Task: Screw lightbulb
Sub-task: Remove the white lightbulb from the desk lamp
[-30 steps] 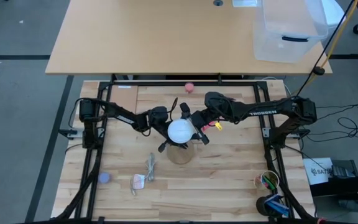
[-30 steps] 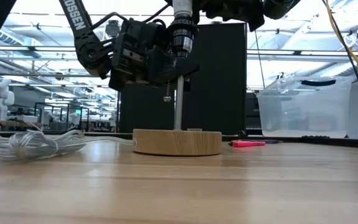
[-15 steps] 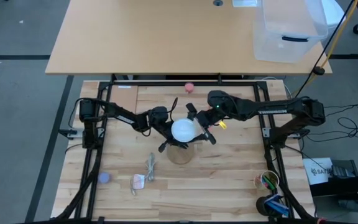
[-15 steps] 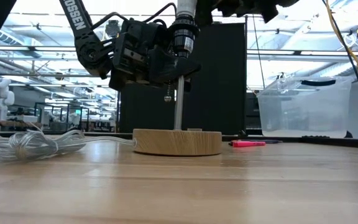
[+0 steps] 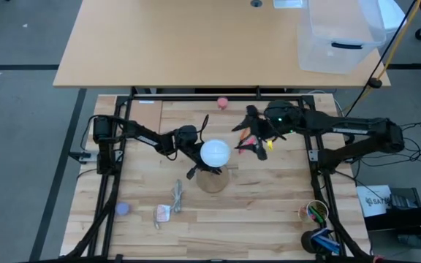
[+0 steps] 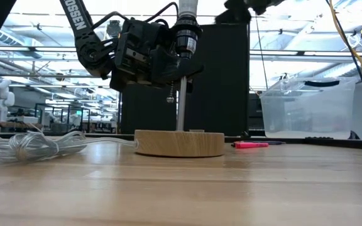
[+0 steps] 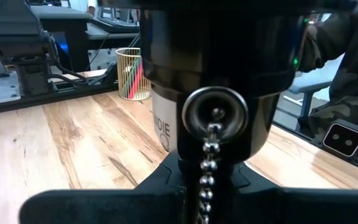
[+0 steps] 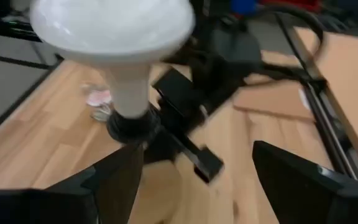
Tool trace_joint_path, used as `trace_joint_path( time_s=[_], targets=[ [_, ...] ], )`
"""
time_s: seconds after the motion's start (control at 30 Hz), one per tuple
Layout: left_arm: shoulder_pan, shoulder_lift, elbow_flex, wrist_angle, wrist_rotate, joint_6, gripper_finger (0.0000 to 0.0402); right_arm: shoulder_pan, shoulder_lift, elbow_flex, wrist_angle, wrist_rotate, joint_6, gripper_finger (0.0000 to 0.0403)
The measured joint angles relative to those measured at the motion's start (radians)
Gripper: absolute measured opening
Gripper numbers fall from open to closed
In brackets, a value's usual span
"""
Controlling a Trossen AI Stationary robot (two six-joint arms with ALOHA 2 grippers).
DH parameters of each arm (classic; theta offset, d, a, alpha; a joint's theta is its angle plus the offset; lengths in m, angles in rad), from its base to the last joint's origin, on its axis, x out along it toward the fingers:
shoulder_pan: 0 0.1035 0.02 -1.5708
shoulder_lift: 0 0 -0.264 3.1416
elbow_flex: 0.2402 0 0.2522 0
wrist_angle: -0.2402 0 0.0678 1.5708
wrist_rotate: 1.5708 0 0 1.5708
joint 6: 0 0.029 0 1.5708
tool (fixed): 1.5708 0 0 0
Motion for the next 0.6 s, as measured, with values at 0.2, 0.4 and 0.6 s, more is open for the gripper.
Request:
trace_joint_path(
  time_s=[0.2,0.4,0.6],
  targets=[
    [0.000,0.000,-0.001,0.012,-0.012,-0.009,0.0028,0.076,-0.132,-0.088,-0.113,0.223,0.141,0.0276],
    [0.000,0.001,-0.001,0.032,-0.041,-0.029,0.0028,0.208,-0.250,-0.254,-0.074,0.421,0.321,0.0260],
    [0.000,0.001,-0.001,0.036,-0.082,-0.033,0.0027,0.350,-0.258,-0.513,0.233,0.595,0.485,0.0251]
  ],
)
